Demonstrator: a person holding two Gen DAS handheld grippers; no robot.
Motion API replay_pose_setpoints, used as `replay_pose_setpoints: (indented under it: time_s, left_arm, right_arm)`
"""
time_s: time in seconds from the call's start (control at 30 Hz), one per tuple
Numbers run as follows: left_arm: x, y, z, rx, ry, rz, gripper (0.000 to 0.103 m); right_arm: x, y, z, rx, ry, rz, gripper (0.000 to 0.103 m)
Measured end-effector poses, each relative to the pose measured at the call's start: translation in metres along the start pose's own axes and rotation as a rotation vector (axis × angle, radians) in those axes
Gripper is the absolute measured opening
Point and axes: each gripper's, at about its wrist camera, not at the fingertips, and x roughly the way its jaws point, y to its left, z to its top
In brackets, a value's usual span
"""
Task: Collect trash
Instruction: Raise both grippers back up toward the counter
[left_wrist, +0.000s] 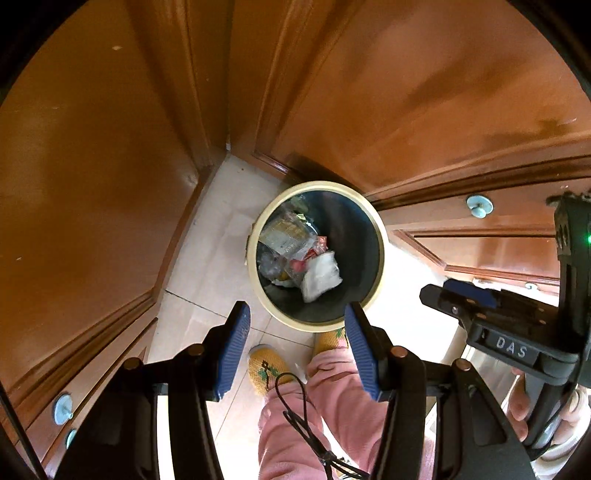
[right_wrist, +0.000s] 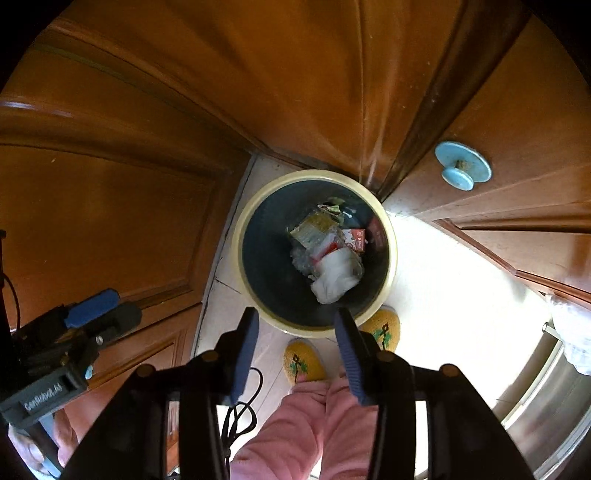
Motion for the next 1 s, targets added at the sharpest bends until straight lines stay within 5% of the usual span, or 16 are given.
replay_pose_setpoints:
  time_s: [0.5,1.0]
  left_arm:
    - [-0.108,-0.03,-0.014,0.025,-0.091,-0.015,0.054]
    - [-0.315,-0.112,0.0,0.27,-0.452,0.028,0.059]
  right_arm:
    - [-0.107,0.029,-0.037,-0.056,-0.082,-0.034,0.043]
    - [-0.308,0.068,-0.064,-0.058,-0.448,0.006,0.043]
